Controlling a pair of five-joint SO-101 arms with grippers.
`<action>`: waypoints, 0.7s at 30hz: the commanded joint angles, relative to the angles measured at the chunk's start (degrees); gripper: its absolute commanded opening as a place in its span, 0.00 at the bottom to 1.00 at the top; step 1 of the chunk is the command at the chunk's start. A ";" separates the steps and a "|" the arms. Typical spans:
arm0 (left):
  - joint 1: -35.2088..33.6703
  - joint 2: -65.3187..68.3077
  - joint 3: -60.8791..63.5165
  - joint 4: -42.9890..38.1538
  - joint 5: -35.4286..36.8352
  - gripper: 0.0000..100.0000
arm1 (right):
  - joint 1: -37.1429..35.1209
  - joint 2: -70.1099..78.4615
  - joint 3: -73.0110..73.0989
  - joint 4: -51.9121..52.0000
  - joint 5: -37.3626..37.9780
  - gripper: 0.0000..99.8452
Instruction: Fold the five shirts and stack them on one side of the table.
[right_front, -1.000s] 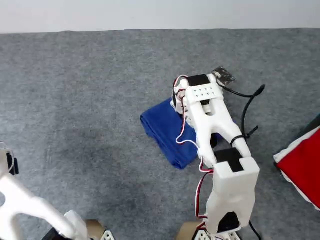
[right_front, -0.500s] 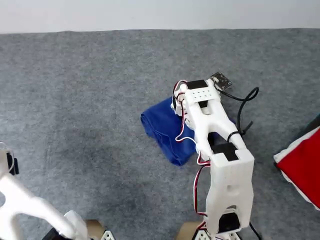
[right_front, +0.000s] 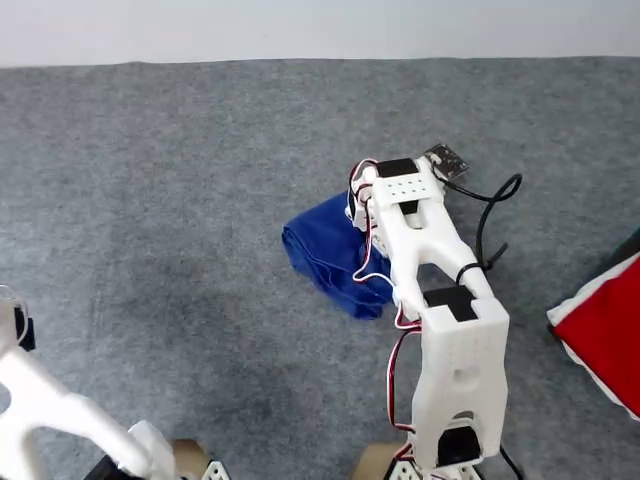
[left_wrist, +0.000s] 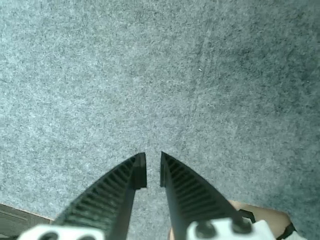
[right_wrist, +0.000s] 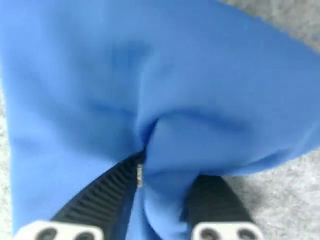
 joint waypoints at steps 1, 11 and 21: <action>0.44 -1.76 -2.15 0.97 -0.62 0.05 | 1.10 0.66 -0.97 1.45 1.32 0.01; 0.44 -1.76 -1.98 0.97 -0.62 0.05 | 4.26 -17.10 -7.21 14.73 13.98 0.01; 0.26 -1.76 -1.89 0.97 -0.53 0.05 | 5.32 -38.29 -7.12 16.31 25.67 0.01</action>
